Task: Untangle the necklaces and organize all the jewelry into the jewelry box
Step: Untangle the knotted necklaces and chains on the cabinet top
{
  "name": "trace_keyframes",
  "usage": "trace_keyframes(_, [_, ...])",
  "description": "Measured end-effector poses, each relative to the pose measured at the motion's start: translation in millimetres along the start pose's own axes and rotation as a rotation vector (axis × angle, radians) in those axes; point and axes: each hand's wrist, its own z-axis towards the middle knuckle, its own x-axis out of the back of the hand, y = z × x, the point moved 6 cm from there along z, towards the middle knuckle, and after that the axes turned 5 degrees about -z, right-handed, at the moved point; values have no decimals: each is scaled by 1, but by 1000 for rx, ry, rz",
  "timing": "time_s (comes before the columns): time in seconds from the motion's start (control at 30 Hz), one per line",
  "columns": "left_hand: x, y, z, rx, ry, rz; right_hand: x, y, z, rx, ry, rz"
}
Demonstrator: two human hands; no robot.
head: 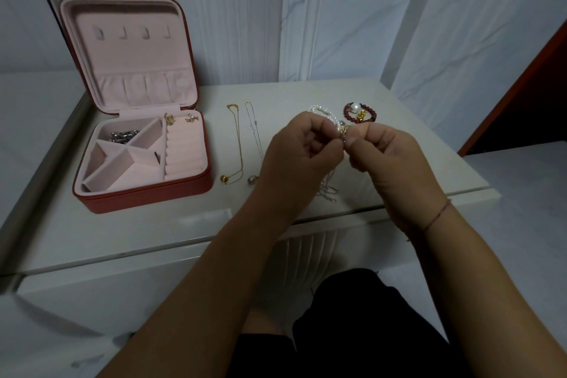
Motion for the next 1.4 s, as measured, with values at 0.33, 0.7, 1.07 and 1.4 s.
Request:
trace_keyframes(0.33, [5, 0, 0, -31, 38, 78, 4, -1, 0, -14, 49, -7])
trace_keyframes(0.7, [-11, -15, -5, 370, -79, -260, -4, -2, -2, 9, -2, -44])
trace_keyframes(1.07, [-4, -24, -5, 430, -38, -270, -1, -1, -1, -14, 23, -41])
trace_keyframes(1.4, [0, -18, -2, 274, -52, -61, 1, -4, -2, 41, 6, -76])
